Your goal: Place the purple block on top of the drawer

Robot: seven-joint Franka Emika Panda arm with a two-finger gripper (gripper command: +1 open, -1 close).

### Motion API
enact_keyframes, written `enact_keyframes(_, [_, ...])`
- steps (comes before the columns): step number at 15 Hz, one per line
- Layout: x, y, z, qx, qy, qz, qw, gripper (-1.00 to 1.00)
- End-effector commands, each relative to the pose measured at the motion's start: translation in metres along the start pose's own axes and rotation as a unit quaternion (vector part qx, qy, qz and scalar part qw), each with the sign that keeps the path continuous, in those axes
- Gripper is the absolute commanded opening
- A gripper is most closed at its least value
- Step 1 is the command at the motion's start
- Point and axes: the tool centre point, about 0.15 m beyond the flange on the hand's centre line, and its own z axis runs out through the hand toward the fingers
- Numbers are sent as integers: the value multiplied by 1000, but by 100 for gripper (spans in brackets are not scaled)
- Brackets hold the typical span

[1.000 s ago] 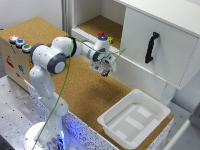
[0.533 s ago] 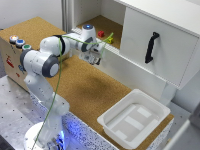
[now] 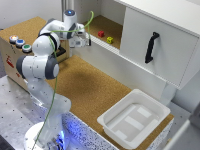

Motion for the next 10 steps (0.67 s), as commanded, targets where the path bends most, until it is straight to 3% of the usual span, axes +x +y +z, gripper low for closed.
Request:
enact_keyframes(1, [61,-56,11,54,-41,-164,984,-100])
enact_keyframes(5, [88,-82,23,73,-46,-230,969,-100])
enact_keyframes(10, [88,-82,23,73,-46,-230,969,-100])
